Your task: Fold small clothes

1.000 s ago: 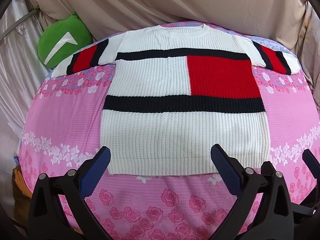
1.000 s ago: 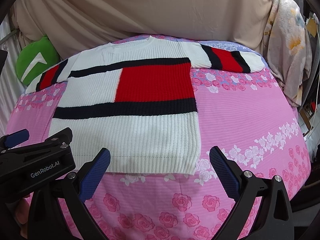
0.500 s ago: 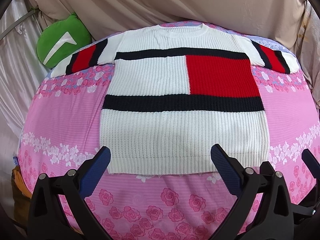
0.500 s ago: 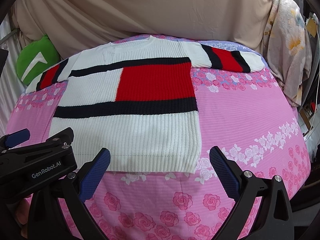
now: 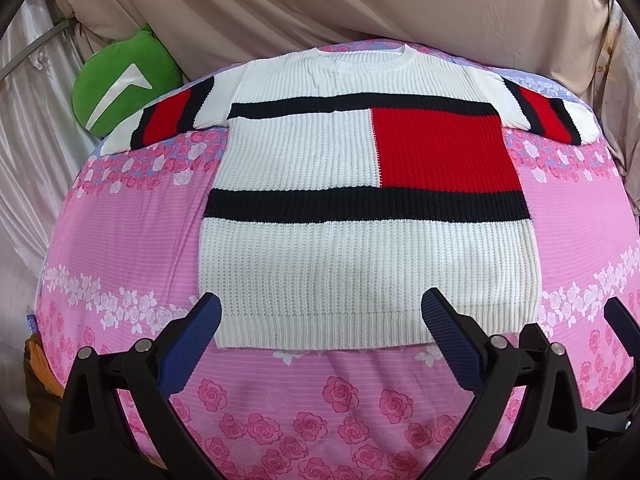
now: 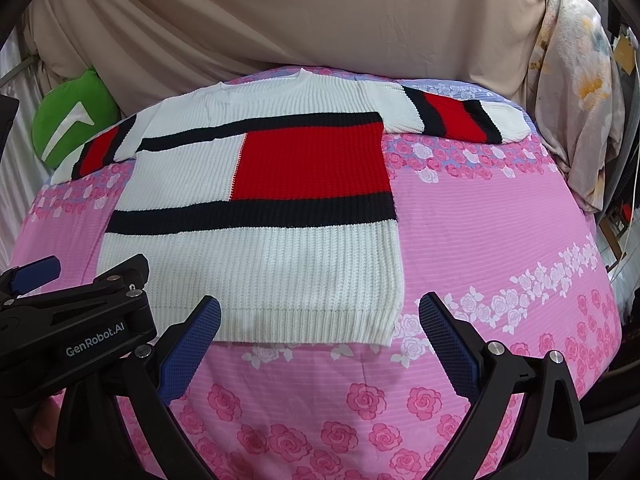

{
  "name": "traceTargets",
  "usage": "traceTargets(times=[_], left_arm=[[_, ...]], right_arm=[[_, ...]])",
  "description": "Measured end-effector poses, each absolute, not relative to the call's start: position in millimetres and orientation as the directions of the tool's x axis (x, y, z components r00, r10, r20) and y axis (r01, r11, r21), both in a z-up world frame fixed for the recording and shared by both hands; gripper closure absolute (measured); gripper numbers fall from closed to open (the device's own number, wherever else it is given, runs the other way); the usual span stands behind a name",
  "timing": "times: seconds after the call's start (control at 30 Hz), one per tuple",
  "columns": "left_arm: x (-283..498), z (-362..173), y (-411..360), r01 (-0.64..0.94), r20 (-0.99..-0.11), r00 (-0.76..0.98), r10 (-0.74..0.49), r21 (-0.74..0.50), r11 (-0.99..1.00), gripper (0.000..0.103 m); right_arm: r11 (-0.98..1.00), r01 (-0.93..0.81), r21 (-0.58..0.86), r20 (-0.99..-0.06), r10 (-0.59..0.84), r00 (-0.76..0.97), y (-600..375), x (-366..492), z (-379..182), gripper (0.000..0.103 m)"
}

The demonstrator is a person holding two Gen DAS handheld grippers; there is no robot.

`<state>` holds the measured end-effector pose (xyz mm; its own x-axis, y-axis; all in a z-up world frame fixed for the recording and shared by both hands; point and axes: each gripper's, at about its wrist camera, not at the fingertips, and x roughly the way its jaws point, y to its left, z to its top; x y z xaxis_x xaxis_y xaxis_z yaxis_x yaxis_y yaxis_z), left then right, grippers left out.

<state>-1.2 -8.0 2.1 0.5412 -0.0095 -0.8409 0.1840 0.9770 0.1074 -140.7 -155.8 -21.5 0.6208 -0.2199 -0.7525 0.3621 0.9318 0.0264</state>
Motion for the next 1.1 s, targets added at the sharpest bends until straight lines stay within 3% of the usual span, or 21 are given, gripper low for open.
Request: traceTargets(times=[1.1], left_arm=[[24,-9,7,0.238,-0.852,0.521,-0.042,0.098,0.966,0.005]], right_arm=[[0.902,0.431,0.010,-0.775,-0.265,0.573,-138,-123,-29,0.006]])
